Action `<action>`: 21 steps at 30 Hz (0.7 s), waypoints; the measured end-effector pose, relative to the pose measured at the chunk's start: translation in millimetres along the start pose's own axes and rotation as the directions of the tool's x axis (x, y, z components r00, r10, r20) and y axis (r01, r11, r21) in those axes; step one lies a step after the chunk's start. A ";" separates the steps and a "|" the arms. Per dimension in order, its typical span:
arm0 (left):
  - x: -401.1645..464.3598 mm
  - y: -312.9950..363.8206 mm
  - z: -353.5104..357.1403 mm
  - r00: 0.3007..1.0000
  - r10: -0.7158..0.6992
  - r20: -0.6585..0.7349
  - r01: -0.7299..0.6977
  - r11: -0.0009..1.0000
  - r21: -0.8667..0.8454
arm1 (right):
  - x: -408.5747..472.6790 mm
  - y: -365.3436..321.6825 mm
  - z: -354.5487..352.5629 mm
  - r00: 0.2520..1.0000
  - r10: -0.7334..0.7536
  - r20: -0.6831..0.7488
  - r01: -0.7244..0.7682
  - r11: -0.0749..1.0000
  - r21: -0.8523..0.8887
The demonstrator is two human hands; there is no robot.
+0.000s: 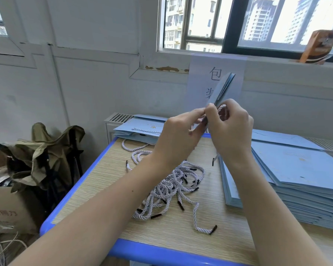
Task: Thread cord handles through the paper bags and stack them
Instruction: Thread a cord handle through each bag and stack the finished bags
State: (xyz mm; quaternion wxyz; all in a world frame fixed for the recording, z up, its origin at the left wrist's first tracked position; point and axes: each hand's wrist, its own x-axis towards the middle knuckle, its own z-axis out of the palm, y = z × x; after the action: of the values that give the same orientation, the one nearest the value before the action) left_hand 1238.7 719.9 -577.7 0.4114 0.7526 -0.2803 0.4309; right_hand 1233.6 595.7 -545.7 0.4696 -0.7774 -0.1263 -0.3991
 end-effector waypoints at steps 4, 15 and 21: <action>-0.7 -1.0 2.0 0.999 0.023 0.049 -0.022 0.999 -0.027 | -3.0 5.3 4.6 0.987 -0.109 -0.119 0.103 0.993 -0.051; 12.5 -14.3 -13.9 0.977 0.210 0.044 -0.213 0.919 0.331 | -3.8 -0.9 11.9 0.996 -0.008 -0.086 0.025 0.977 0.210; 13.3 -41.5 -42.9 0.889 -0.281 0.363 0.067 0.862 0.502 | 0.5 13.5 5.9 0.785 0.334 0.521 -0.276 0.943 -0.188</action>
State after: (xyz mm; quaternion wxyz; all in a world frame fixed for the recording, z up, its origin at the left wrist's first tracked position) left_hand 1259.3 776.9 -569.2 0.1812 0.9281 -0.1775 0.2725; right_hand 1244.6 593.4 -555.2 0.4322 -0.8913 -0.1069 -0.0856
